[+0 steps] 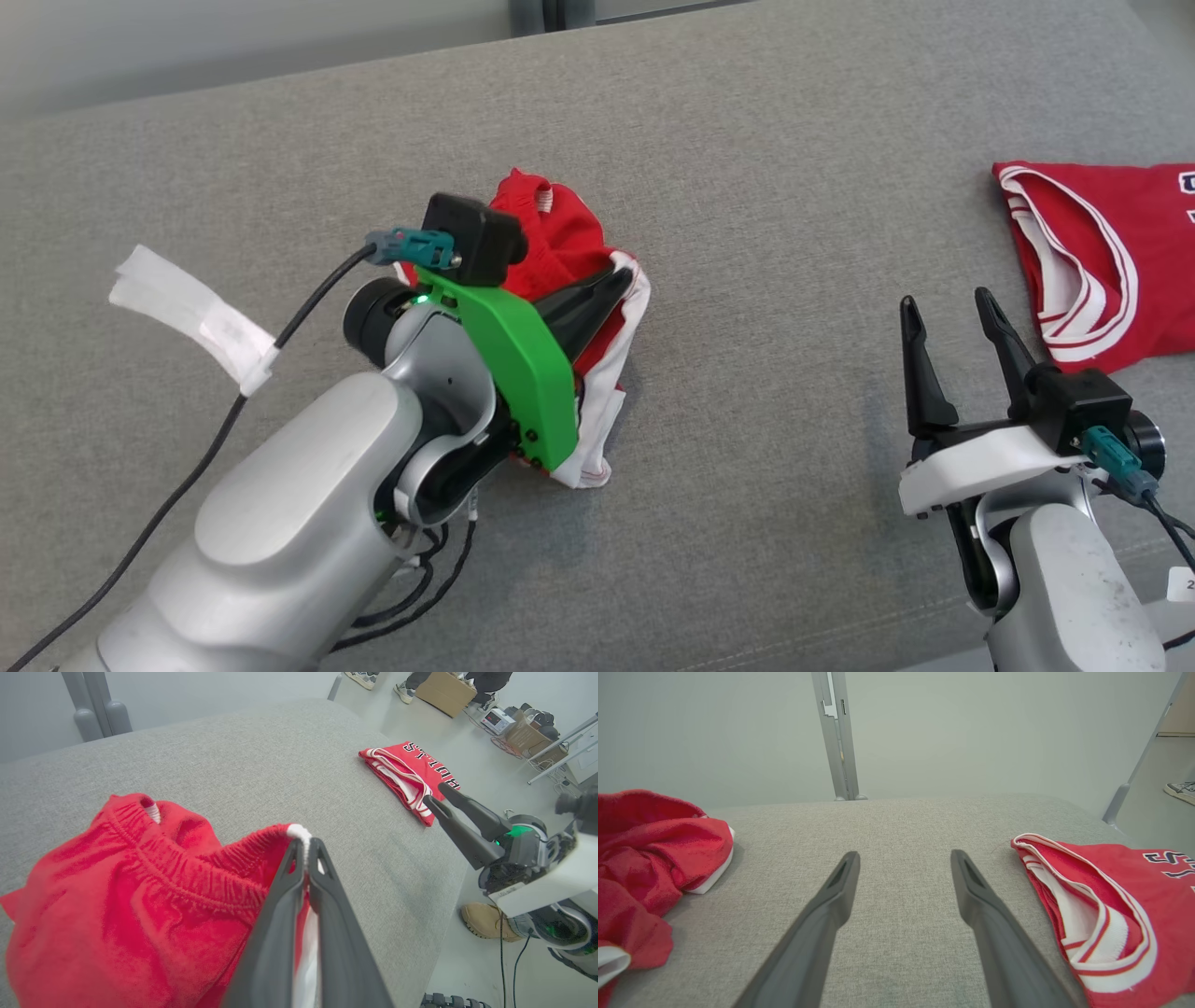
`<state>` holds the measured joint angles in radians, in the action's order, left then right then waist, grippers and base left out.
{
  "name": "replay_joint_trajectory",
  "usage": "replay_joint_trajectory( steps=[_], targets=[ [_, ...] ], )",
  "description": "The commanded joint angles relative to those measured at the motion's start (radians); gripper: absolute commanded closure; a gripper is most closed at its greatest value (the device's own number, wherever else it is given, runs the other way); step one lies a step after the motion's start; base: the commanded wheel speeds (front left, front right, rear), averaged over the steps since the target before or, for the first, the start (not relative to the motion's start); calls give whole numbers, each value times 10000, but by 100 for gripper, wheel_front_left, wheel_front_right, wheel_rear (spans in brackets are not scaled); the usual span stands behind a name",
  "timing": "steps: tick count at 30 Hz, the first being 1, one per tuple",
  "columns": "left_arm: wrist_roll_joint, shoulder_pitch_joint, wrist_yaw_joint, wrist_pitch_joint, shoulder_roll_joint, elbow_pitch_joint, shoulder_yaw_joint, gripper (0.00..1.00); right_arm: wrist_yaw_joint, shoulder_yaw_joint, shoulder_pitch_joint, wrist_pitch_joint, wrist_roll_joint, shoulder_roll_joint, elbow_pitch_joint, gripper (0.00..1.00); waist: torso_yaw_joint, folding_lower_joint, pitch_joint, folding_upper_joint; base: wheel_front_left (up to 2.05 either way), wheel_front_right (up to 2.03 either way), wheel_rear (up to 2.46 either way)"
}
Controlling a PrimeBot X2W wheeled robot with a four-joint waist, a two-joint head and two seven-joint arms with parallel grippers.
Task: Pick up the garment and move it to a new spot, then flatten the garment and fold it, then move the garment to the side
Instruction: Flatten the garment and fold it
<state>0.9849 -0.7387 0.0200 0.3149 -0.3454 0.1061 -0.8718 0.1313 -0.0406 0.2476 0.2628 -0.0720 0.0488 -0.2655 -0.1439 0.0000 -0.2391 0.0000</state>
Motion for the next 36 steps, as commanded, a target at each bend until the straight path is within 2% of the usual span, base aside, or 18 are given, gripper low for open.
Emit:
replay_joint_trajectory(
  steps=[1, 4, 5, 15, 22, 26, 30, 36],
  targets=[
    [-9, -262, 134, -125, 245, -95, 121, 100, -12, 72, 92, 27, -193, 30, -23, 0, -348, 0, -66, 0, 0, 0, 0],
    [53, -590, 399, -374, 775, -138, 353, 100, -12, 220, 185, 27, -420, 28, -41, 0, -782, 0, -58, 0, 0, 0, 0],
    [53, -590, 399, -374, 775, -138, 353, 100, -12, 220, 185, 27, -420, 28, -41, 0, -782, 0, -58, 0, 0, 0, 0],
    [-212, -1869, 1145, -1496, 1939, 673, 1293, 100, -11, 865, 106, 27, -1354, 24, -131, 0, -2438, 0, 8, 0, 0, 0, 0],
    [-228, -2576, 1371, -2669, 2494, 1398, 2008, 100, -11, 952, 47, 27, -1622, 24, -58, 0, -3031, 0, -155, 0, 0, 0, 0],
    [-122, -2283, 1249, -2822, 2400, 1737, 2020, 100, -11, 787, 26, 27, -1662, 21, 31, 0, -2992, 0, -390, 0, 0, 0, 0],
    [-45, -1620, 1033, -2835, 2151, 1855, 1806, 100, -11, 492, 19, 27, -1533, 22, 56, 0, -2678, 0, -570, 0, 0, 0, 0],
    [-152, -275, 738, -3033, 1372, 1787, 1536, 100, -11, 217, 109, 27, -1218, 28, 73, 0, -1936, 0, -737, 0, 0, 0, 0]
  ],
)
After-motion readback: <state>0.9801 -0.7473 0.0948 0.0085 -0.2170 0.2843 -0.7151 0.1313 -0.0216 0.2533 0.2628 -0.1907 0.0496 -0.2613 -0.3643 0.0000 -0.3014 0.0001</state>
